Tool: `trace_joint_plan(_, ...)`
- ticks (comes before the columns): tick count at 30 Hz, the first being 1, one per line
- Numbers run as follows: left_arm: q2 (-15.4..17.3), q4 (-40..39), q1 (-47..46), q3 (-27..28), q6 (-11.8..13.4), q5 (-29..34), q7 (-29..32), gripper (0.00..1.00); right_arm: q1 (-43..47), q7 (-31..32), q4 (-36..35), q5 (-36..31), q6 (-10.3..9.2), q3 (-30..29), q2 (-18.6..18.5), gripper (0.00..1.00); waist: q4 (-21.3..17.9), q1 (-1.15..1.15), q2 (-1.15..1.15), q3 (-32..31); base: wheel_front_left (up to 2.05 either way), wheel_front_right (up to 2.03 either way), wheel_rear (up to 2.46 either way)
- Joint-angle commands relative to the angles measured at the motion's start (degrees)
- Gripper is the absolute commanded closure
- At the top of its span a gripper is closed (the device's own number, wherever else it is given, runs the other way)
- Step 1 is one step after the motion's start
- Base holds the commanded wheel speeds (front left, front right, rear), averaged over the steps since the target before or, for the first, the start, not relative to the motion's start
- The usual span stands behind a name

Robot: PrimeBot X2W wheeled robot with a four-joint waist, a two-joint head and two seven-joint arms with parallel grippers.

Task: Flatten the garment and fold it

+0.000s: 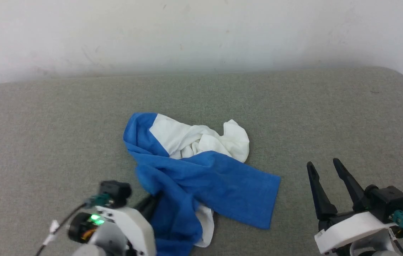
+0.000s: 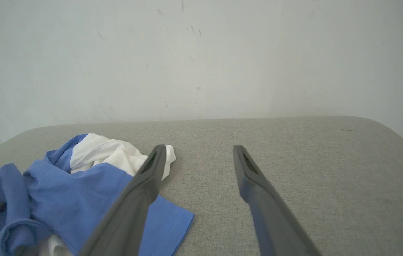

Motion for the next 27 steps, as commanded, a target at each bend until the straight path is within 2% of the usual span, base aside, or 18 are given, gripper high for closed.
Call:
trace_joint_plan(1,1.37,-1.27,0.56,1.64,1.35,0.33,-0.61,1.00,0.27,-0.52,0.28,0.36,-0.04,-0.12,0.17,0.00,-0.01,0.00,0.00,0.04,0.00,0.00,0.00)
trace_joint_plan(6,6.03,-6.52,5.07,9.47,7.89,-0.61,-0.07,1.00,0.46,-0.54,0.88,0.51,-0.04,-1.10,0.18,0.00,0.86,0.00,0.00,0.60,0.00,0.00,0.00)
trace_joint_plan(9,8.40,-7.93,9.12,12.91,11.27,-1.81,2.64,1.00,0.39,-0.37,1.21,0.71,-0.04,-1.25,0.18,0.00,1.61,0.00,0.00,1.16,0.00,0.00,0.00)
trace_joint_plan(13,9.23,-7.51,13.67,16.30,14.46,-4.33,5.12,1.00,-0.05,-0.12,1.77,0.84,-0.04,-0.86,0.18,0.00,2.06,0.00,0.00,1.75,0.00,0.00,0.00)
trace_joint_plan(15,8.99,-6.46,14.90,17.02,14.87,-5.38,5.41,1.00,-0.31,0.21,2.12,0.80,-0.04,-0.52,0.18,0.00,2.14,0.00,0.00,1.97,0.00,0.00,0.00)
trace_joint_plan(16,8.64,-5.90,15.25,17.19,15.06,-5.78,5.36,0.97,-0.44,0.34,2.26,0.76,-0.04,-0.35,0.18,0.00,2.17,0.00,0.00,2.04,0.00,0.00,0.00)
trace_joint_plan(17,8.40,-5.34,15.50,17.16,15.25,-5.89,5.34,0.51,-0.53,0.51,2.41,0.73,-0.04,-0.17,0.18,0.00,2.17,0.00,0.00,2.05,0.00,0.00,0.00)
trace_joint_plan(18,8.05,-5.11,15.44,17.17,15.40,-5.82,4.80,0.00,-0.59,0.76,2.58,0.66,-0.04,0.00,0.18,0.00,2.18,0.00,0.00,2.02,0.00,0.00,0.00)
trace_joint_plan(24,5.55,-5.35,12.16,19.66,17.00,-2.41,-7.06,0.00,-0.30,2.28,3.08,0.18,-0.04,1.08,0.18,0.00,2.66,0.00,0.00,1.44,0.00,0.00,0.00)
trace_joint_plan(27,5.00,-5.48,10.22,19.92,16.71,0.00,-13.49,0.00,-0.30,3.50,3.29,0.01,-0.04,2.22,0.18,0.00,2.89,0.00,0.00,1.08,0.00,0.00,0.00)
